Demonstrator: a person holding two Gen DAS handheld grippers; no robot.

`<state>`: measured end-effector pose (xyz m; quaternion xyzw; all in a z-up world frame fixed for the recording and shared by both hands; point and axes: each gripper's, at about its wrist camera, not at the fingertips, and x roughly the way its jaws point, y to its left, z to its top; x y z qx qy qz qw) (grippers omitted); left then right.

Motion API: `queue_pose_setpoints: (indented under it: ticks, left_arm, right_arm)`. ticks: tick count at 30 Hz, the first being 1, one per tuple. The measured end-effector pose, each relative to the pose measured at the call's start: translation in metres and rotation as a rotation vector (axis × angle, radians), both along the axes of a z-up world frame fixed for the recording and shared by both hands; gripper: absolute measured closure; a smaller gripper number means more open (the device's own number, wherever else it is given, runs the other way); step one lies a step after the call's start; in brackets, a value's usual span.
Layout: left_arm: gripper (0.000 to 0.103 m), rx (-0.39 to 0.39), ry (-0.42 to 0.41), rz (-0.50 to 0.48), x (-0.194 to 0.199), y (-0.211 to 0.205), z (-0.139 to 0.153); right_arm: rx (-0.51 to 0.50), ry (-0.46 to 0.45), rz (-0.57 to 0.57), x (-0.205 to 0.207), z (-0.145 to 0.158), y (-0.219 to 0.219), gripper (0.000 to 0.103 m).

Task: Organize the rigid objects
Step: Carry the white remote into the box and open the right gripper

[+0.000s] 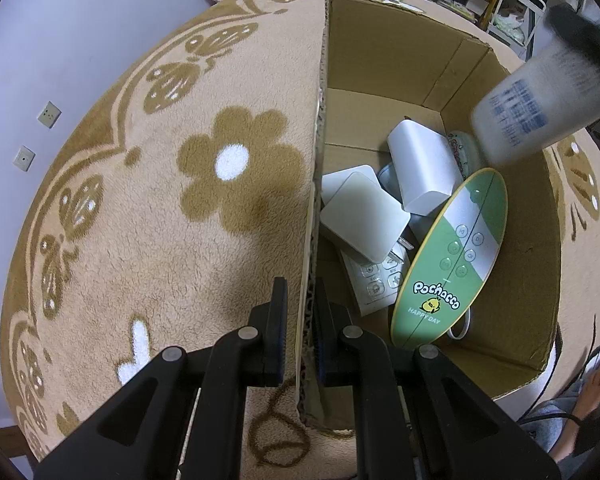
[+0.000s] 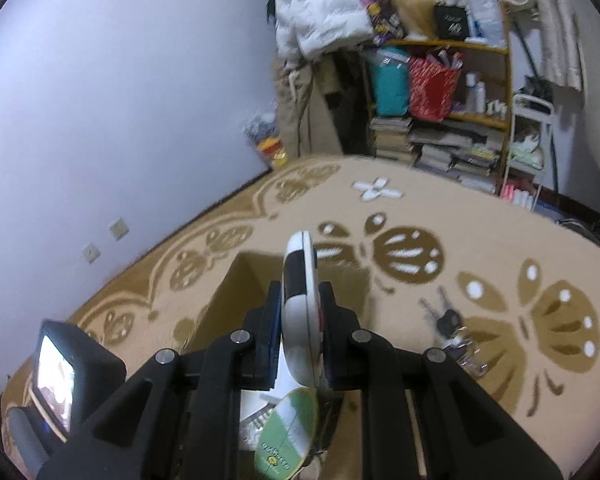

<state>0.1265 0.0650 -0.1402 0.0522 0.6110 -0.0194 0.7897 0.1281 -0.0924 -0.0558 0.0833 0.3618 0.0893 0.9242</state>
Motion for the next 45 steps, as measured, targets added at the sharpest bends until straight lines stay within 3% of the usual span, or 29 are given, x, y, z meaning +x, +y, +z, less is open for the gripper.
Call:
queue_pose_setpoints:
  ticks: [6,13,20,24,32,33,34,36,40,45]
  left_arm:
    - [0.092,0.000,-0.001,0.001,0.000,0.000,0.001]
    - [0.092,0.000,0.000,0.000,0.000,0.000,0.001]
    - [0.092,0.002,-0.001,-0.001,0.000,0.000,0.001]
    - [0.092,0.000,-0.001,0.001,0.001,0.000,0.002]
    - [0.091,0.001,0.000,-0.001,0.001,0.000,0.001]
    - [0.091,0.001,0.000,0.002,0.001,0.000,0.001]
    - [0.091,0.000,0.001,0.002,0.000,0.000,0.001]
    - [0.091,0.002,0.000,0.000,0.001,0.000,0.001]
    - [0.091,0.005,-0.001,0.000,0.002,0.000,-0.001]
    - [0.091,0.004,-0.002,-0.001,0.001,0.000,-0.001]
  right_arm:
    - [0.052,0.046,0.040,0.008,-0.025,0.008,0.084]
    - [0.090,0.046,0.005,0.007,-0.025,0.001,0.084]
    - [0.141,0.012,0.042,0.004,-0.014,0.004,0.084]
    - [0.178,0.046,0.071,0.008,-0.024,0.010,0.084]
    - [0.141,0.120,0.067,0.014,-0.043,0.022,0.081]
    - [0.131,0.118,0.063,0.013,-0.041,0.021,0.071]
    - [0.124,0.112,0.063,0.012,-0.038,0.020,0.052]
    - [0.117,0.086,0.047,0.009,-0.032,0.015,0.030]
    - [0.122,0.054,-0.008,0.008,-0.022,-0.001,0.011]
    - [0.084,0.000,-0.053,0.006,-0.011,-0.017,0.000]
